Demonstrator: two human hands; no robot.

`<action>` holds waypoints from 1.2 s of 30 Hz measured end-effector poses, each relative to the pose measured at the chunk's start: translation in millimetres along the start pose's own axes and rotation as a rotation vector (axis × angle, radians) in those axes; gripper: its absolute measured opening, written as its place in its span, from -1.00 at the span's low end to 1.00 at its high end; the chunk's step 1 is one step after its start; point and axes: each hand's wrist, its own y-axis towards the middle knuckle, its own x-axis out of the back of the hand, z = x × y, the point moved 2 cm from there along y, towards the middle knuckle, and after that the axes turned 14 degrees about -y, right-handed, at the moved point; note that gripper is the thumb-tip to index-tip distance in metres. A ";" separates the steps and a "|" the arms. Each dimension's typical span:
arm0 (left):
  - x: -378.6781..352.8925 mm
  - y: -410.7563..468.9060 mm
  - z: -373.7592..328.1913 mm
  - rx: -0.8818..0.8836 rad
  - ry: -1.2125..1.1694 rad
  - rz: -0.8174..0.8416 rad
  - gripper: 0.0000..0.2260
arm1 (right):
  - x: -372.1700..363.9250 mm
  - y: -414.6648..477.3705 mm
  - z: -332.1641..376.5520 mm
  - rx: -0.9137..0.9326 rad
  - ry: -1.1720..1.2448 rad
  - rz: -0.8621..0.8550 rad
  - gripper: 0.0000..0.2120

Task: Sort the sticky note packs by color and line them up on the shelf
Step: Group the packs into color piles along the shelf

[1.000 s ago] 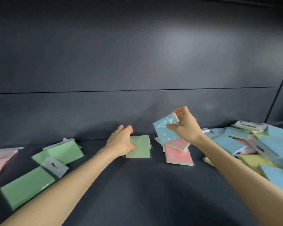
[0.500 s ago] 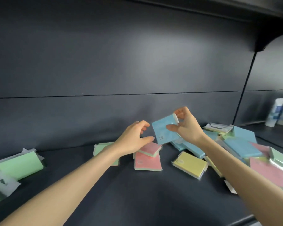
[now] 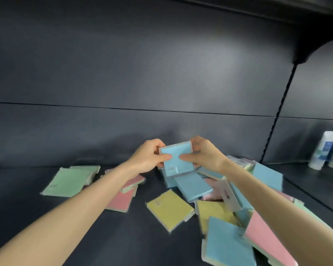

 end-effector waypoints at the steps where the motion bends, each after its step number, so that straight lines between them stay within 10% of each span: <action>1: -1.8 1.2 -1.8 -0.006 0.004 -0.025 -0.89 | 0.8 1.7 -4.1 0.005 -0.024 0.044 -0.73; 11: 7.0 -1.8 7.0 0.022 0.193 -0.255 -0.90 | -16.3 8.0 -26.7 0.076 -0.434 0.497 -0.46; 15: 8.0 3.1 10.5 0.058 0.185 -0.225 -0.92 | -8.7 11.7 -34.1 0.002 -0.506 0.491 -0.59; 27: 10.7 12.1 20.6 0.068 0.235 -0.208 -0.91 | -16.6 18.3 -35.4 -0.072 -0.447 0.503 -0.16; 36: 25.5 13.3 21.1 0.023 0.199 -0.295 -0.92 | -22.7 29.6 -34.8 -0.171 -0.446 0.480 -0.38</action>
